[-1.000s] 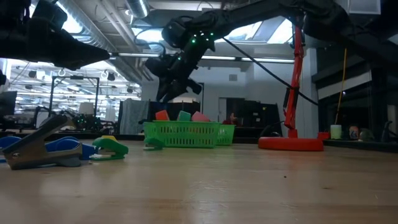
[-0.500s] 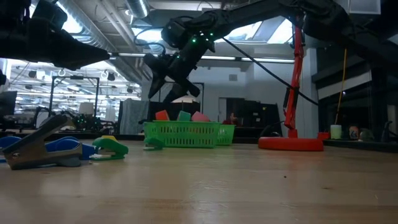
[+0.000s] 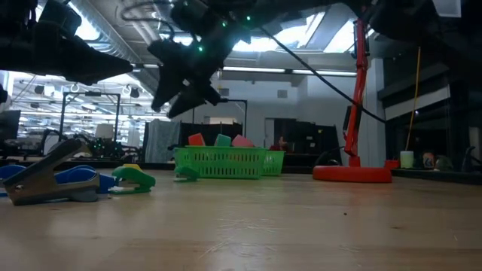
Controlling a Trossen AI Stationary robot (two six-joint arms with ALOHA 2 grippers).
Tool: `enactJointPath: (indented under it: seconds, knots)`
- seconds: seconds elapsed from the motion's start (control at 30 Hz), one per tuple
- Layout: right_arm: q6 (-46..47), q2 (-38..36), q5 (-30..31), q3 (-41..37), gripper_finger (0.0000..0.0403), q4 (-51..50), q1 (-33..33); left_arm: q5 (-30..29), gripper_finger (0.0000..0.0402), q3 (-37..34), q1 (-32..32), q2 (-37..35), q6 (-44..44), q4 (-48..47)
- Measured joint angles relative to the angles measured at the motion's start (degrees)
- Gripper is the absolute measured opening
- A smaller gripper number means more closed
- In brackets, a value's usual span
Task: Pick and place Stapler, Stapler remover, tape
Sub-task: Put the green stapler into the left green bin
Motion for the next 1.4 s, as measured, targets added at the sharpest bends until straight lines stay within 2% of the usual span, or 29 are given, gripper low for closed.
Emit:
enactJointPath:
  seconds: [0.27, 0.6, 0.8, 0.93, 1.03, 1.4]
  knots:
    - [-4.01, 0.00, 0.05, 0.00, 0.0241, -3.54, 5.73, 0.00, 0.0128, -0.01, 0.00, 0.00, -0.01, -0.02]
    - [-5.11, 0.00, 2.56, 0.00, 0.0241, -8.28, 8.02, 0.00, 0.0127, -0.02, 0.00, 0.00, 0.01, -0.02]
    - [-13.28, 0.00, 2.64, 0.00, 0.0241, -10.95, 7.95, 0.00, 0.0127, -0.02, 0.00, 0.00, 0.01, -0.02]
    - [-25.43, 0.00, 2.46, 0.00, 0.0241, -13.03, 7.95, 0.00, 0.0127, -0.02, 0.01, 0.00, 0.00, -0.02]
    - [-31.24, 0.00, 2.20, 0.00, 0.0241, -13.53, 7.97, 0.00, 0.0128, -0.01, 0.00, 0.00, 0.01, -0.02]
    - [-33.36, 1.24, -0.02, -0.07, 0.0241, -13.87, 7.99, 0.00, 0.0127, -0.02, 0.00, 0.00, 0.01, -0.02]
